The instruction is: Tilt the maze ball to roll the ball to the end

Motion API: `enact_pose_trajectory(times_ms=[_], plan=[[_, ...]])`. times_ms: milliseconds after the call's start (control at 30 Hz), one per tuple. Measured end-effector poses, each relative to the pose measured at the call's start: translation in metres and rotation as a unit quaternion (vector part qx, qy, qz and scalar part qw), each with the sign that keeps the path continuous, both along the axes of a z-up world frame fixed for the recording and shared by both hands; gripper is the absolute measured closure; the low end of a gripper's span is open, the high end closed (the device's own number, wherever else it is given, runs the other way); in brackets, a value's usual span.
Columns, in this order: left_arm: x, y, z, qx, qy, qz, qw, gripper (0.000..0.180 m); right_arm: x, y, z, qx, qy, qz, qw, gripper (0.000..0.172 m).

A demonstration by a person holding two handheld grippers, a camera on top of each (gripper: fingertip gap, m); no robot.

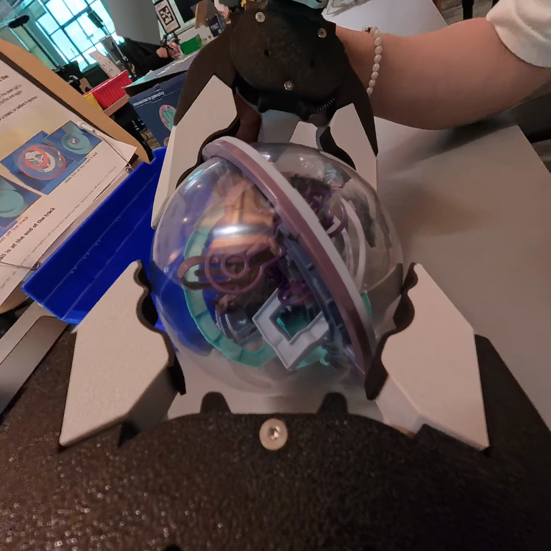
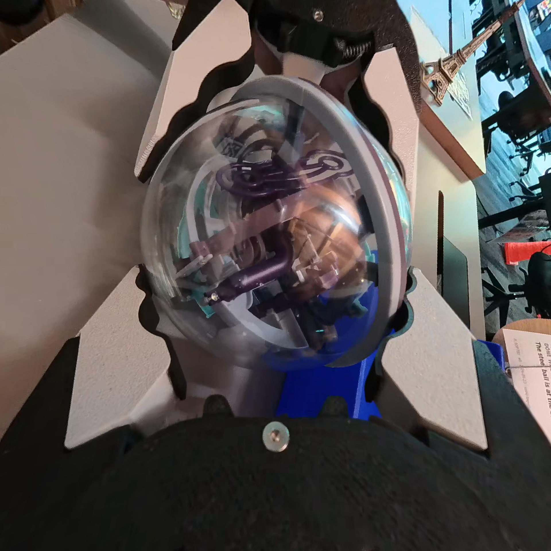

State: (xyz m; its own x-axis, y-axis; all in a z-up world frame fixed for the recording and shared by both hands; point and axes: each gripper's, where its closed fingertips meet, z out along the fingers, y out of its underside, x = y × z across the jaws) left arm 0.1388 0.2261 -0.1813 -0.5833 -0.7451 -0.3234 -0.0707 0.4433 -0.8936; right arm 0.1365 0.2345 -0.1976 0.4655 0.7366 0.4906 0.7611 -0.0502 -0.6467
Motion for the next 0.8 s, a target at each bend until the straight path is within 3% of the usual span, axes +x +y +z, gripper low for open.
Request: enact_pose_trajectory(times_ms=[200,367,533,800], plan=[[-0.002,0.008,-0.002,-0.085,-0.017,0.057,0.995,0.023,0.003,-0.001,-0.001,0.000,0.000,-0.002,1.000,0.014],[-0.003,0.011,-0.011,-0.139,0.012,0.101,0.985,0.024,0.005,-0.003,-0.002,0.005,0.002,0.000,1.000,0.014],[-0.001,0.006,-0.016,-0.169,0.018,0.101,0.980,0.025,0.005,-0.003,-0.001,0.012,0.011,-0.003,1.000,0.014],[-0.001,0.003,-0.017,-0.149,0.029,0.064,0.986,0.025,0.004,-0.007,0.000,0.042,0.029,-0.033,0.998,0.014]])
